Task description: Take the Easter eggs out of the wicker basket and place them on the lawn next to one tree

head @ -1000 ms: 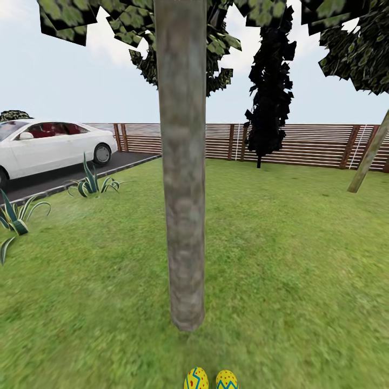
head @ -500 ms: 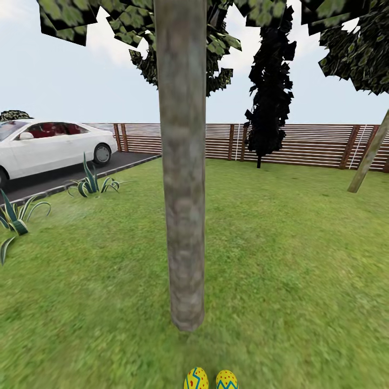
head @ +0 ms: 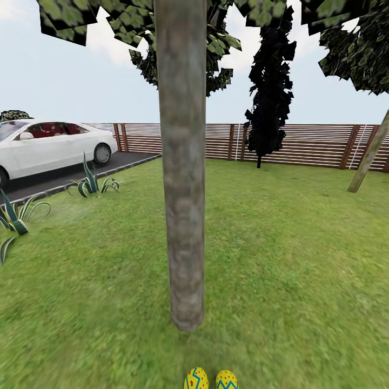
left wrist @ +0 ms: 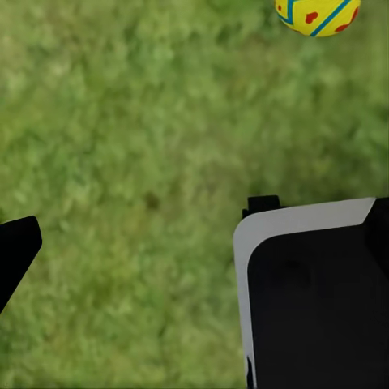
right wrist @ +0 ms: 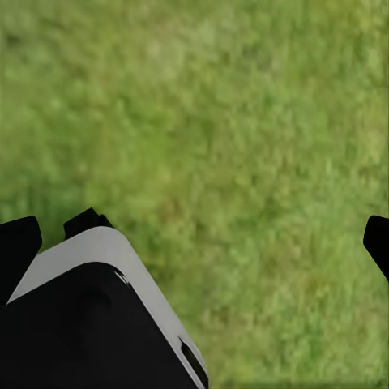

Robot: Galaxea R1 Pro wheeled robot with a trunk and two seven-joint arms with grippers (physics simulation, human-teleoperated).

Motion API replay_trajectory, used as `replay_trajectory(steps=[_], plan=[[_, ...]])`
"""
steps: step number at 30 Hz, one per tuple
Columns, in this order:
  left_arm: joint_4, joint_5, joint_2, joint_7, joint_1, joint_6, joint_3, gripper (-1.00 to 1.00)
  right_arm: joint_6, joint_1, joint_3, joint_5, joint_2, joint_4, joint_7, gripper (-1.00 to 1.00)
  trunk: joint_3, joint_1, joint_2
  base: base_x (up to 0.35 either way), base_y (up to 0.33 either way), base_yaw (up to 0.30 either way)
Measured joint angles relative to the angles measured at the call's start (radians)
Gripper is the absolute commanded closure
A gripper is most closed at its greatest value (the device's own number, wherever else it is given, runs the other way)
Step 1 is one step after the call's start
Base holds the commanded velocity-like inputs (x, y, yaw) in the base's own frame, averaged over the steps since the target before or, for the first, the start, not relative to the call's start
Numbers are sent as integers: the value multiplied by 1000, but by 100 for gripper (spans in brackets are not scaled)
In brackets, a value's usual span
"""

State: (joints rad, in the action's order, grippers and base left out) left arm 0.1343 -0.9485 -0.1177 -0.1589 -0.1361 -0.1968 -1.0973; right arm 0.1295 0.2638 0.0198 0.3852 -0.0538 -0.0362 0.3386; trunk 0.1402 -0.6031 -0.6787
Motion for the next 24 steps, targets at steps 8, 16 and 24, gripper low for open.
replay_trajectory(steps=[8,16,24], plan=[[1,0,8,0,0,0,0,-100,0,0,0,0,0,0,0,-100,0,0,0,0,0,0],[0,0,2,0,0,0,0,-100,0,0,0,1,0,0,0,-100,0,0,0,0,0,0],[1,0,7,0,0,0,-2,-100,0,0,0,0,0,0,0,-100,0,0,0,0,0,0]])
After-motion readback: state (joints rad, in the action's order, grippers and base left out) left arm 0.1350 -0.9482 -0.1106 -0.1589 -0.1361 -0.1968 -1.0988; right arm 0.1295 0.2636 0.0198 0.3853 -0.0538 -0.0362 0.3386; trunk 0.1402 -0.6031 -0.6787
